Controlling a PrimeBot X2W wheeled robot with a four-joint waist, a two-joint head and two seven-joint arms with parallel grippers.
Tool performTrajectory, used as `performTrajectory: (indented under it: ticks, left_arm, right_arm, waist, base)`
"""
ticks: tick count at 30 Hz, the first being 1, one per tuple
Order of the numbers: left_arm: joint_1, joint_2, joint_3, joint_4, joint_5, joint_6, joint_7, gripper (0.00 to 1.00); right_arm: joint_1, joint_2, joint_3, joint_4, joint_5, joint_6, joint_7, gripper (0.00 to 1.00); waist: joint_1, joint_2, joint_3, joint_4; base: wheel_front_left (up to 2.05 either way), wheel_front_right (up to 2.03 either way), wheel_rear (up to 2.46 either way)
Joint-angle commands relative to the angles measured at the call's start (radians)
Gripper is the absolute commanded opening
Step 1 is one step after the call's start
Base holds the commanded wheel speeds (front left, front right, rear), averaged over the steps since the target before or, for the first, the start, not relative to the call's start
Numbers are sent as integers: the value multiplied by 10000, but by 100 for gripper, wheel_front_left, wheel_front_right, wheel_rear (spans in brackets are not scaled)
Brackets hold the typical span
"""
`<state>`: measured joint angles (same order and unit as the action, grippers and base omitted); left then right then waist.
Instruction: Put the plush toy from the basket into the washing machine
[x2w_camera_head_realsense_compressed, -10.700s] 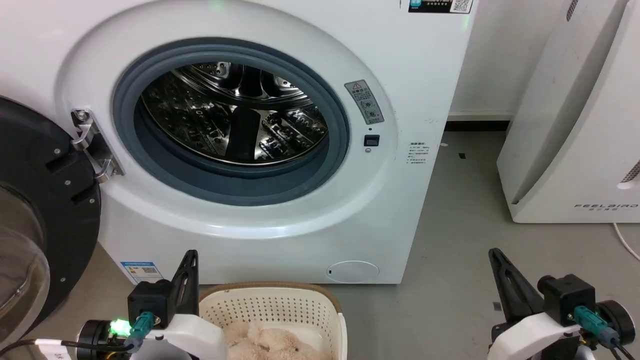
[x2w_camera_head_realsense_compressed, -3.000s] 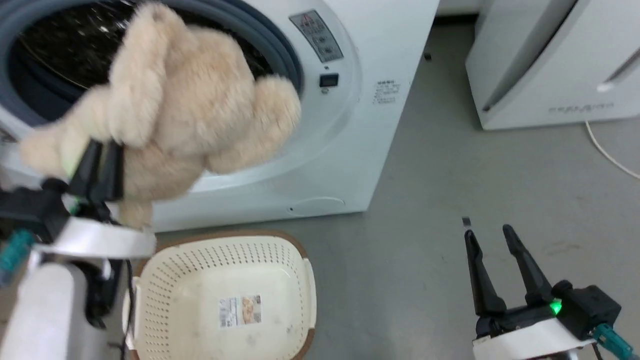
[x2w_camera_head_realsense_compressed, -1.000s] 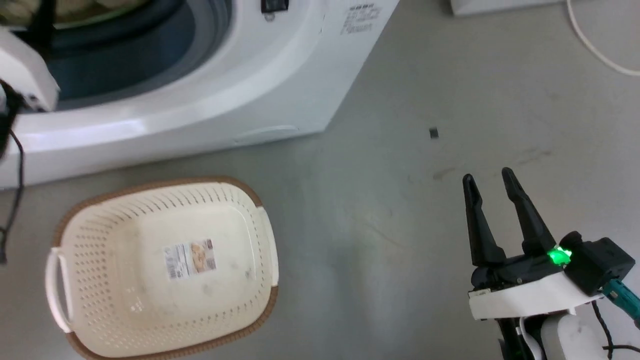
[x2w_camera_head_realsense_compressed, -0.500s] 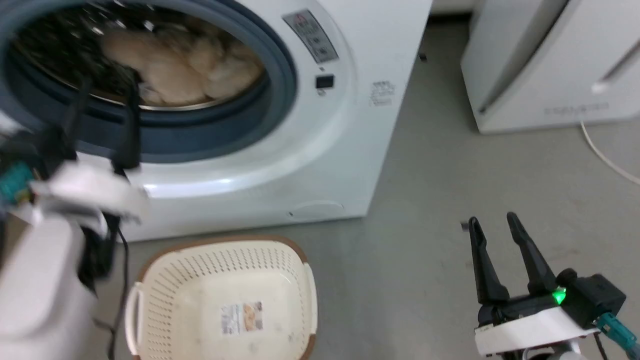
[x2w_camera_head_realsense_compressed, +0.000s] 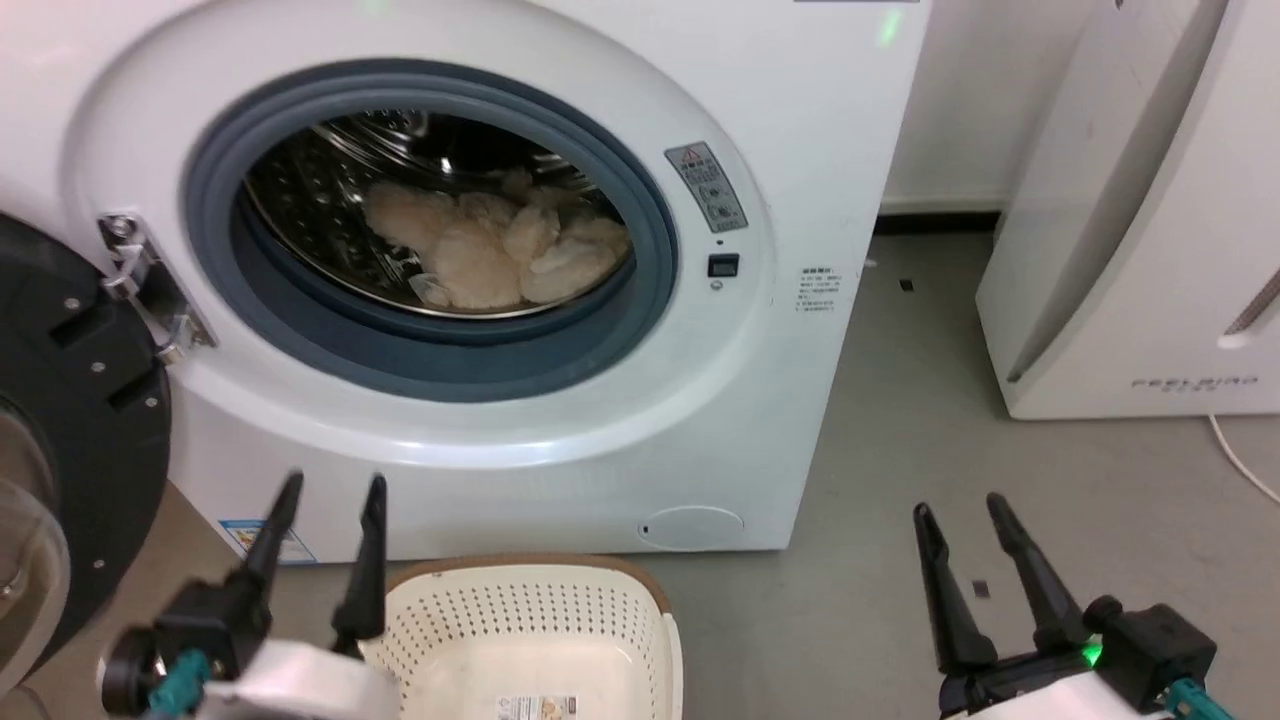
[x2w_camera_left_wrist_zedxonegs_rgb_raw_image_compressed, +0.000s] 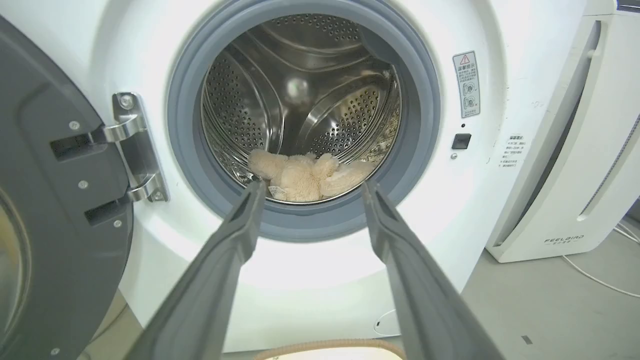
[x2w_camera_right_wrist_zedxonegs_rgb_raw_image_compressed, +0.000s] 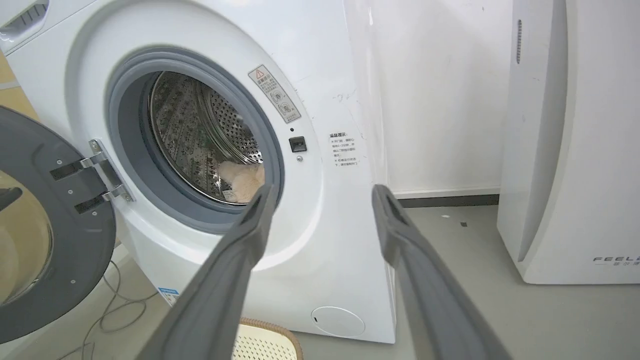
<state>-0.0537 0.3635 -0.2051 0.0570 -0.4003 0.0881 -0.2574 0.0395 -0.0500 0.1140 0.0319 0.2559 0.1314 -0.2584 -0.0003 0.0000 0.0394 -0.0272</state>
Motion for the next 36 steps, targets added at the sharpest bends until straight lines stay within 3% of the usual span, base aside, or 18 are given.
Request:
performTrajectory:
  ticks: [1,13,18,19,36]
  left_arm:
    - [497,-309,88,-145,108,83,-43,100]
    - [1860,-1008,156,-317,1065,220,-43,100]
    - [2029,-1154,212,-161,1078,-6,-43,100]
    - [1947,-1125,193,-152,1070,-4,19,0]
    - [1797,-1338,392,-202,1384,-98,292,0]
  right_arm:
    - [197,-3,73,75,0,-7,-34,100]
    - [575,-3,208,263,53,-7,-34,100]
    - [617,-3,236,281,69,-7,-34,100]
    - [508,0,223,255,39,0,6,0]
    - [410,0,76,192,-239,-1,288,0]
  waist:
    - [3,0,-224,115]
    - [3,0,-429,108]
    - [3,0,-413,72]
    - [3,0,-415,72]
    - [3,0,-413,93]
  base:
    - [0,0,0]
    - [0,0,0]
    - [0,0,0]
    - [0,0,0]
    - [0,0,0]
